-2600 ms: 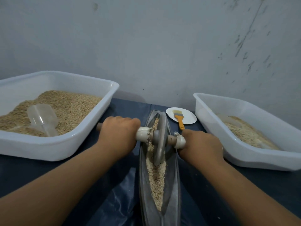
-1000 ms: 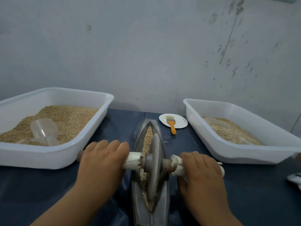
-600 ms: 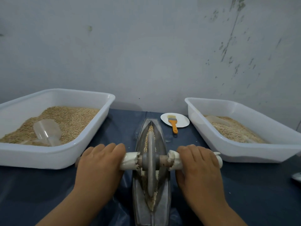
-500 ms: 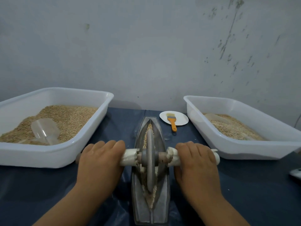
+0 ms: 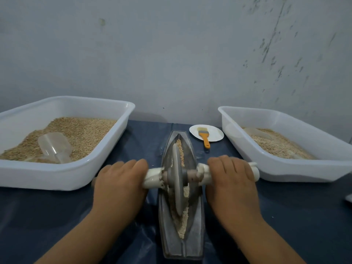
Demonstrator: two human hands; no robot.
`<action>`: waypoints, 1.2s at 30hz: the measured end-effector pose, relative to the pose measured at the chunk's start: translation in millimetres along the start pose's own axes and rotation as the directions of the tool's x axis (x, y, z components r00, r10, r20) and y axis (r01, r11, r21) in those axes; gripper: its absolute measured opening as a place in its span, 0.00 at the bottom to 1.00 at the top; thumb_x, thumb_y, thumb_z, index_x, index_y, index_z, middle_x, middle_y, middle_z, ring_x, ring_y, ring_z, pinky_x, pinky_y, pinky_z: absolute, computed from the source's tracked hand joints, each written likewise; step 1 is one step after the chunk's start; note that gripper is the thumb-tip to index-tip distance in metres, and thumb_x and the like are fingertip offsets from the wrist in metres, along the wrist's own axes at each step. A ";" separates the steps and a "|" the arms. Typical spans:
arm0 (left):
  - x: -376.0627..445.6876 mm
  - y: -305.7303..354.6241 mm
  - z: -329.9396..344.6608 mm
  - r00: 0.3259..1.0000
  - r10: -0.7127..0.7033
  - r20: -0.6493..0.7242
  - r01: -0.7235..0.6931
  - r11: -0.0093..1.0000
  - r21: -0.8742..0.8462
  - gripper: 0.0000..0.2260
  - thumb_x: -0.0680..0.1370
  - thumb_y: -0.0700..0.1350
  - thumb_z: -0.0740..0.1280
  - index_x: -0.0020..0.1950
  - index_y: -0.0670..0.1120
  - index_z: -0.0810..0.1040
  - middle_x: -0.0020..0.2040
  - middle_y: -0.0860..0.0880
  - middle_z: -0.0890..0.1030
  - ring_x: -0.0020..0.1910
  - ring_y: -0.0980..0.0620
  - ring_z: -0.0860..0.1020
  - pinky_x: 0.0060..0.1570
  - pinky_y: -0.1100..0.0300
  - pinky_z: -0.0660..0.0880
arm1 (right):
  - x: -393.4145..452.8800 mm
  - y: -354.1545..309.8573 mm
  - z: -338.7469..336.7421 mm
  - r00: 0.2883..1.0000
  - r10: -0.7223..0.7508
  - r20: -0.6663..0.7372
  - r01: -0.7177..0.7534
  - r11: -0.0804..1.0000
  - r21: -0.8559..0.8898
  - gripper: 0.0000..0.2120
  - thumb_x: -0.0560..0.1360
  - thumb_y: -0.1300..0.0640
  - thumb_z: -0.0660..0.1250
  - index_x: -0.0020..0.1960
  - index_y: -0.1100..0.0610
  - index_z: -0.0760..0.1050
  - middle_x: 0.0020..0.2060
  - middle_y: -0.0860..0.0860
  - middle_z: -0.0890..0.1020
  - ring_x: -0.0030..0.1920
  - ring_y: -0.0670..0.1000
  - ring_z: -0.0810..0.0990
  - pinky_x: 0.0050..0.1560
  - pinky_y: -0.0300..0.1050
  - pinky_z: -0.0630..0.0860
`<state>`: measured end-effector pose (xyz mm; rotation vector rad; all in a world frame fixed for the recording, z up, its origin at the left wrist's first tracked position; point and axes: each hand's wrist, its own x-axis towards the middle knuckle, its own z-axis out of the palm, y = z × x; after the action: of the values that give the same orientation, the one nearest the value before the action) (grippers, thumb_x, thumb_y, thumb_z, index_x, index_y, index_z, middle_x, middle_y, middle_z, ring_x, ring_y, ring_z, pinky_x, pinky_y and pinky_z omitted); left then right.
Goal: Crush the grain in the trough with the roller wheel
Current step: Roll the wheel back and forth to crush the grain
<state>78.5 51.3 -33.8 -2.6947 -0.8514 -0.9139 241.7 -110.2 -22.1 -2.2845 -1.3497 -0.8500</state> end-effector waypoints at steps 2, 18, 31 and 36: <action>16.6 3.6 -0.2 0.999 -0.013 0.049 0.011 1.000 0.029 0.13 0.64 0.42 0.73 0.32 0.48 0.67 0.26 0.50 0.71 0.25 0.46 0.68 0.28 0.58 0.57 | 19.0 -1.4 1.9 0.983 0.049 0.175 -0.045 0.999 -0.029 0.14 0.69 0.60 0.68 0.52 0.51 0.70 0.46 0.47 0.71 0.48 0.52 0.70 0.54 0.47 0.65; 42.9 2.8 14.1 0.998 0.062 0.028 -0.065 0.992 0.109 0.12 0.68 0.46 0.72 0.37 0.50 0.68 0.30 0.53 0.71 0.30 0.49 0.70 0.32 0.57 0.64 | 33.2 11.9 18.5 0.961 0.136 0.243 -0.115 0.989 -0.097 0.15 0.68 0.57 0.71 0.44 0.49 0.65 0.39 0.45 0.69 0.40 0.50 0.65 0.42 0.45 0.59; 45.7 -4.2 25.1 0.990 0.129 -0.047 -0.125 0.988 0.093 0.17 0.63 0.43 0.74 0.33 0.50 0.64 0.27 0.52 0.66 0.26 0.48 0.66 0.30 0.58 0.58 | 29.6 21.3 30.0 0.985 0.064 0.163 -0.036 0.985 -0.166 0.17 0.64 0.58 0.73 0.42 0.51 0.65 0.35 0.47 0.70 0.36 0.53 0.67 0.38 0.46 0.59; 94.5 -6.5 41.7 0.995 0.026 0.095 -0.036 0.994 0.100 0.07 0.72 0.48 0.66 0.40 0.51 0.67 0.33 0.53 0.68 0.35 0.48 0.71 0.29 0.59 0.53 | 81.2 24.5 48.4 0.928 0.181 0.327 -0.133 0.978 -0.164 0.06 0.74 0.54 0.65 0.46 0.50 0.66 0.41 0.51 0.78 0.39 0.56 0.69 0.41 0.46 0.62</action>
<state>157.2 114.3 -10.2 -2.6722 -0.8476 -0.7225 308.1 -40.5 -5.7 -2.7037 -1.2476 -0.5263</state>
